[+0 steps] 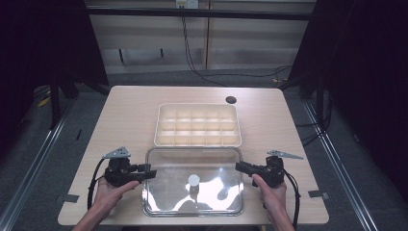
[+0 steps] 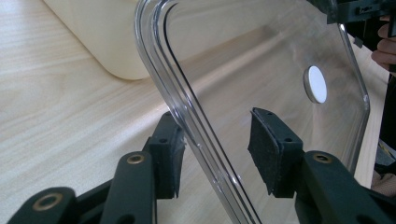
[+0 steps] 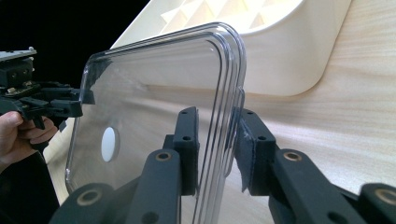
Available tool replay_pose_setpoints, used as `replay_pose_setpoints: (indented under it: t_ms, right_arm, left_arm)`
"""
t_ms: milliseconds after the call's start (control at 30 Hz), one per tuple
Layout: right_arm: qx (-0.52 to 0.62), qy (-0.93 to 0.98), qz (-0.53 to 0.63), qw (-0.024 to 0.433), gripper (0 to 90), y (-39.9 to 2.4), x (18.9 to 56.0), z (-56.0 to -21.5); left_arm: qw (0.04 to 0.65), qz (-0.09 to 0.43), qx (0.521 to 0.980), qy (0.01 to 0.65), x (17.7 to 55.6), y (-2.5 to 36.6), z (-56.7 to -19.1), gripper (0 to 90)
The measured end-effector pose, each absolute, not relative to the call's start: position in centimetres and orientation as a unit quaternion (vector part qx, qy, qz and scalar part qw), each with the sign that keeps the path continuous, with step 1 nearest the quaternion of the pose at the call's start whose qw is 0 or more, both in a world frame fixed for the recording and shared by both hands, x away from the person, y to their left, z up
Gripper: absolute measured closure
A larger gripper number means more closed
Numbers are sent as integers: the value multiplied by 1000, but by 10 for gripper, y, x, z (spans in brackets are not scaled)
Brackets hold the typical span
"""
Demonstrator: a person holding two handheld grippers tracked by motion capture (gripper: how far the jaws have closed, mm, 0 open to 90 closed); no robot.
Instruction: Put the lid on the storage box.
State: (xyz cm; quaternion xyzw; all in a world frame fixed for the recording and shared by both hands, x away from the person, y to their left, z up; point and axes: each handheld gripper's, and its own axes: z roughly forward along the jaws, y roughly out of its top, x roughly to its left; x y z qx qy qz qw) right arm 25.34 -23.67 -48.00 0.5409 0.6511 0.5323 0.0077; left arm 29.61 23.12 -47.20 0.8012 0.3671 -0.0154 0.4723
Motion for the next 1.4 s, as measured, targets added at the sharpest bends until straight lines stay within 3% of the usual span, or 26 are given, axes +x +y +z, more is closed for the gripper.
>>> replay_pose_setpoints:
  t_ms: [433, 1400]
  right_arm:
    - [533, 647, 545, 29, 732, -238, 254, -462]
    - [515, 644, 561, 71, 745, -238, 245, -437]
  left_arm:
    - [494, 1, 796, 350, 290, 235, -454, 649]
    - [525, 22, 778, 345, 288, 236, -432, 741]
